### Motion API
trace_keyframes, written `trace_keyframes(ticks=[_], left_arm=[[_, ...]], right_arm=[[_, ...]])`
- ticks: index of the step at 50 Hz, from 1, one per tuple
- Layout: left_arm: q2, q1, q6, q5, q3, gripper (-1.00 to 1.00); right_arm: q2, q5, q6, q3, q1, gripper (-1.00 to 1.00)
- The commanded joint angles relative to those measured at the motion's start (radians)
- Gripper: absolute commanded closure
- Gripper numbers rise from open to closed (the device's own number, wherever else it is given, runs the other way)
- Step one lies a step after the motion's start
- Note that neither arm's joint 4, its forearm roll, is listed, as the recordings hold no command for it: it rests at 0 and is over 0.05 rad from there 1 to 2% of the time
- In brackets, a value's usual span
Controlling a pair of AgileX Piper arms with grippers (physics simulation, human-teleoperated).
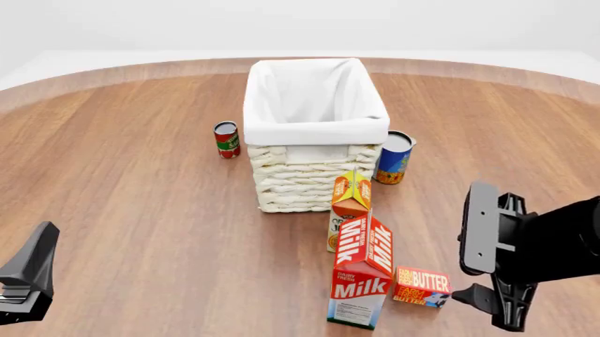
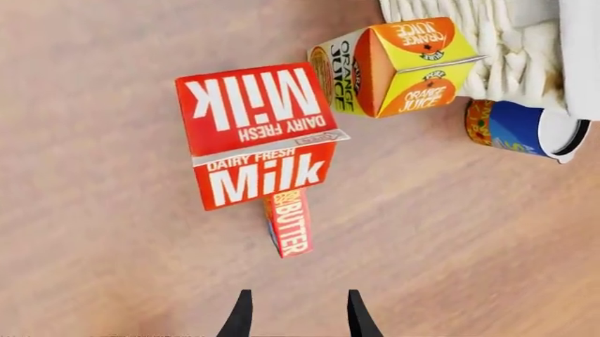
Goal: Pick up the butter and put it in the basket.
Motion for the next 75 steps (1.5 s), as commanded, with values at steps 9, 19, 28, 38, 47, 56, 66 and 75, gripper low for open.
trace_keyframes(ticks=[9, 19, 28, 38, 47, 56, 66, 75], left_arm=[[0.0, 0.0, 0.0, 0.0, 0.0, -1.0], [0.0, 0.0, 0.0, 0.0, 0.0, -1.0], [0.0, 0.0, 0.0, 0.0, 0.0, -1.0], [0.0, 0.0, 0.0, 0.0, 0.0, -1.0], [0.0, 0.0, 0.0, 0.0, 0.0, -1.0], [0.0, 0.0, 0.0, 0.0, 0.0, -1.0], [0.0, 0.0, 0.0, 0.0, 0.0, -1.0], [0.0, 0.0, 0.0, 0.0, 0.0, -1.0]], right_arm=[[0.029, -0.029, -0.079, 0.005, -0.023, -1.0], [0.05, -0.052, -0.106, 0.006, -0.029, -1.0], [0.056, -0.066, -0.115, 0.014, -0.028, -1.0], [0.086, -0.107, -0.101, 0.023, -0.005, -1.0], [0.109, -0.137, -0.093, 0.029, 0.004, -1.0], [0.112, -0.154, -0.079, 0.051, 0.014, -1.0], [0.124, -0.173, -0.072, 0.064, 0.02, -1.0], [0.126, -0.177, -0.073, 0.067, 0.014, -1.0]])
